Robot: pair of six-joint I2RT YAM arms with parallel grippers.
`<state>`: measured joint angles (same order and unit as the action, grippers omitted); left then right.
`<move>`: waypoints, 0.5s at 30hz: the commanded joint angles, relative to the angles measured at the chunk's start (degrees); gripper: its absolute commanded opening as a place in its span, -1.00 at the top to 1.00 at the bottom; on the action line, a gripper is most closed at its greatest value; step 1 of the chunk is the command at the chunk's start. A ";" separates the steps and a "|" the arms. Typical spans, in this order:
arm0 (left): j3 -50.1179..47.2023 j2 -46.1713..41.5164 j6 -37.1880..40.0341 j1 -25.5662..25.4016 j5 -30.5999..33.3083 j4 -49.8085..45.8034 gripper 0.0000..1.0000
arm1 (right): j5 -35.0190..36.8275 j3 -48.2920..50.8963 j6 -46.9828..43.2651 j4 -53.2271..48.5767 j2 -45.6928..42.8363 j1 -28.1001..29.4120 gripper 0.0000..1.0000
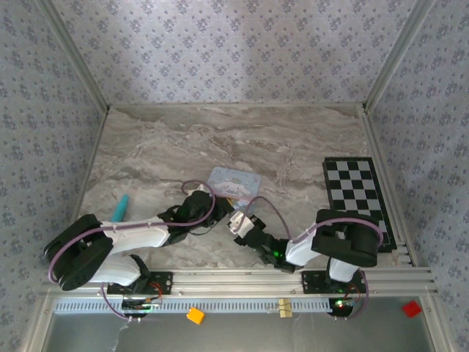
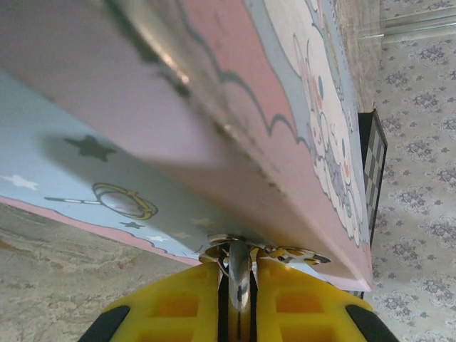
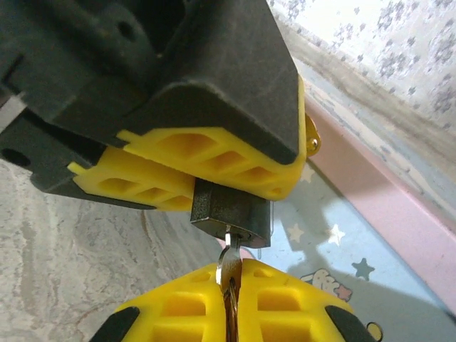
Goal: Unlock the padlock with the key
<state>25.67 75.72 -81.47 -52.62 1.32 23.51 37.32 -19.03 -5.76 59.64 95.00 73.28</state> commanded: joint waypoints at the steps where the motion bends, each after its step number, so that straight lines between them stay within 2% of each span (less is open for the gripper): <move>1: 1.05 0.92 0.61 -0.60 -0.44 1.83 1.00 | -4.72 -1.85 8.09 -1.53 -3.07 -1.08 0.93; 7: 0.53 1.14 0.66 -0.55 -0.05 2.08 1.00 | -13.46 -0.85 18.72 -4.44 -5.63 -3.99 0.99; 15: 0.34 3.15 0.53 -0.60 -0.18 3.54 1.00 | -20.24 -0.64 25.57 -5.25 -4.71 -5.60 1.00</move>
<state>25.65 77.89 -81.45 -52.62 1.74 23.79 21.98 -19.00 14.04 51.96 90.78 68.07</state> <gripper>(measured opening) 0.135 0.057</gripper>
